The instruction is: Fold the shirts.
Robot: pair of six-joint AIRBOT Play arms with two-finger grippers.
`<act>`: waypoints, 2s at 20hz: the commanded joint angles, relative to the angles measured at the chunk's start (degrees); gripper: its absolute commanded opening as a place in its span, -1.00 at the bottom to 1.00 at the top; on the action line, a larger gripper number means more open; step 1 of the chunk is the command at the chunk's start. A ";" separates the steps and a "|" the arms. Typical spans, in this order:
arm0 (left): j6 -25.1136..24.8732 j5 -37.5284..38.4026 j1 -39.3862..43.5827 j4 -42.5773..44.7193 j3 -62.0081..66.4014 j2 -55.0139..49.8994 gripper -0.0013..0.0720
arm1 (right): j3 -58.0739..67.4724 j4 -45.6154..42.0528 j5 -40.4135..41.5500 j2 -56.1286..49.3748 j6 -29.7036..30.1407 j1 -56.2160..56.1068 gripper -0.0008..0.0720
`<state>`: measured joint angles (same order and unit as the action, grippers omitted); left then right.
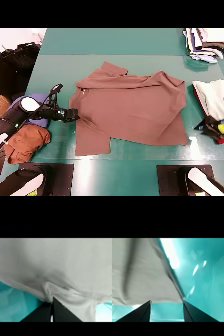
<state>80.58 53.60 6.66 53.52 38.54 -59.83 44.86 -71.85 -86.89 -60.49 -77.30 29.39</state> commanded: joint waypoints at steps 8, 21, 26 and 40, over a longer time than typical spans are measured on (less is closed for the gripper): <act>-0.26 -0.04 0.02 0.00 0.87 0.09 -0.91 | -10.80 1.86 8.70 -6.08 -1.27 -3.15 0.01; 2.99 5.75 0.02 5.55 22.67 13.03 -0.91 | 13.22 1.88 8.48 9.33 0.83 -17.81 -0.94; 4.26 6.86 0.02 11.26 50.66 19.02 -0.91 | 43.06 1.53 14.03 14.32 -1.11 -19.56 -0.94; 6.62 14.69 0.02 17.03 77.55 11.23 -0.91 | 71.10 1.92 6.05 7.56 -3.30 -12.15 -0.94</act>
<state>86.50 60.12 6.72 68.82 114.98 -44.53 116.09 -69.95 -77.91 -50.39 -79.31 16.95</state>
